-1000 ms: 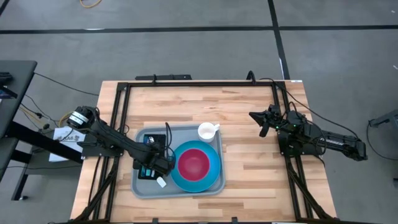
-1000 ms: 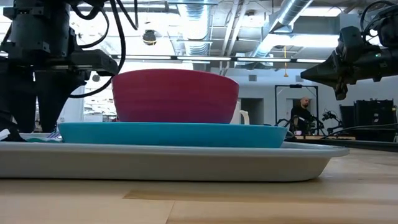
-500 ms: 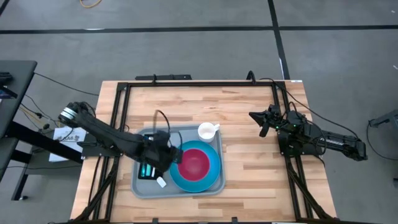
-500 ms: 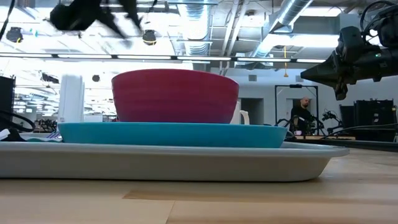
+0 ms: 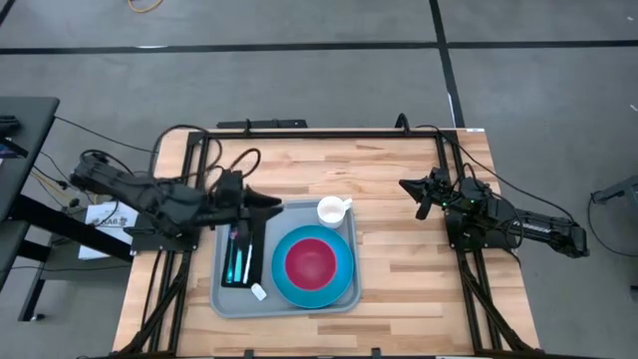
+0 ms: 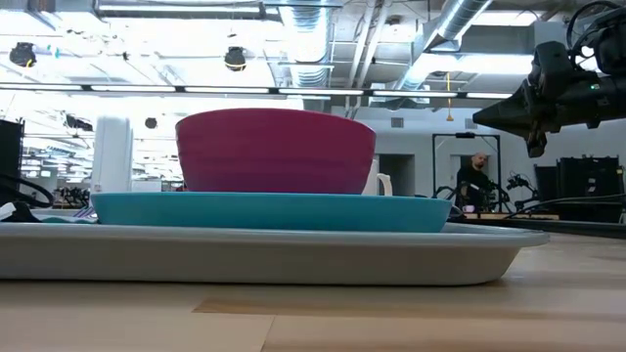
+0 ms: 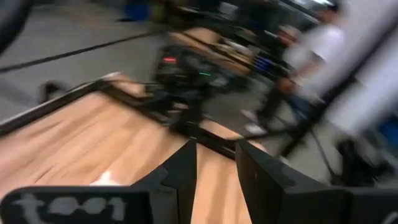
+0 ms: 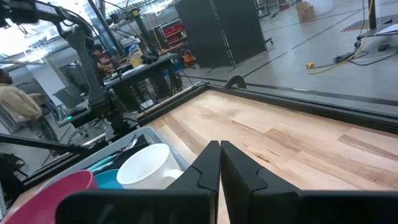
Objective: Set up tray
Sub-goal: Put the blue patterned knife on the black napkin to the right of the light blue spoon
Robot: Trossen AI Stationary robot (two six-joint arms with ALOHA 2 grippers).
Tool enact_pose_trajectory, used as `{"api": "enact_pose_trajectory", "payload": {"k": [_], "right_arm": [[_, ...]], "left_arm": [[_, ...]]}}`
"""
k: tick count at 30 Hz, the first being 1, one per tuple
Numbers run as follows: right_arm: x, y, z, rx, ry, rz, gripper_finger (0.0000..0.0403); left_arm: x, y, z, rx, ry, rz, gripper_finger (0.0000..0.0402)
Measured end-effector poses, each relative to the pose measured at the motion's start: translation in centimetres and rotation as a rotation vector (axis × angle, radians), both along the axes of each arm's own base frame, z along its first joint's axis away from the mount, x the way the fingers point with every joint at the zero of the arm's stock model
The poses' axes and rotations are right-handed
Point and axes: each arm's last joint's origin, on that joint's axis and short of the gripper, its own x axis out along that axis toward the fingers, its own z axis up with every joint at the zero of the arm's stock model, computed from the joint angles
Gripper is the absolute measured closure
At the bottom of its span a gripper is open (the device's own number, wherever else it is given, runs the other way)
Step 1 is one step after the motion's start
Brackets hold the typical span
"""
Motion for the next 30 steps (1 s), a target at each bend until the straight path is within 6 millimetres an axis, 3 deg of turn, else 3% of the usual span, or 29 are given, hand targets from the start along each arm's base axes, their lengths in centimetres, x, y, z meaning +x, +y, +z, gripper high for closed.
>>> {"api": "enact_pose_trajectory", "payload": {"k": [4,9,17,23,30], "right_arm": [[0.0,0.0,0.0,0.000,0.001,0.000,0.0398],[0.0,0.0,0.0,0.000,0.001,0.000,0.0398],[0.0,0.0,0.0,0.000,0.001,0.000,0.0398],[0.0,0.0,0.0,0.000,0.001,0.000,0.0397],[0.0,0.0,0.0,0.000,0.001,0.000,0.0397]], "left_arm": [[-0.6,0.7,0.5,0.129,0.007,-0.206,0.0303],[-2.3,1.9,-0.6,0.242,-0.077,-0.413,0.0317],[-6.9,5.7,-5.5,0.141,-0.279,-0.463,0.0355],[-8.7,7.0,-11.0,-0.152,-0.149,-0.272,0.0365],[-10.1,7.9,-17.1,-0.436,0.299,0.184,0.0365]]}}
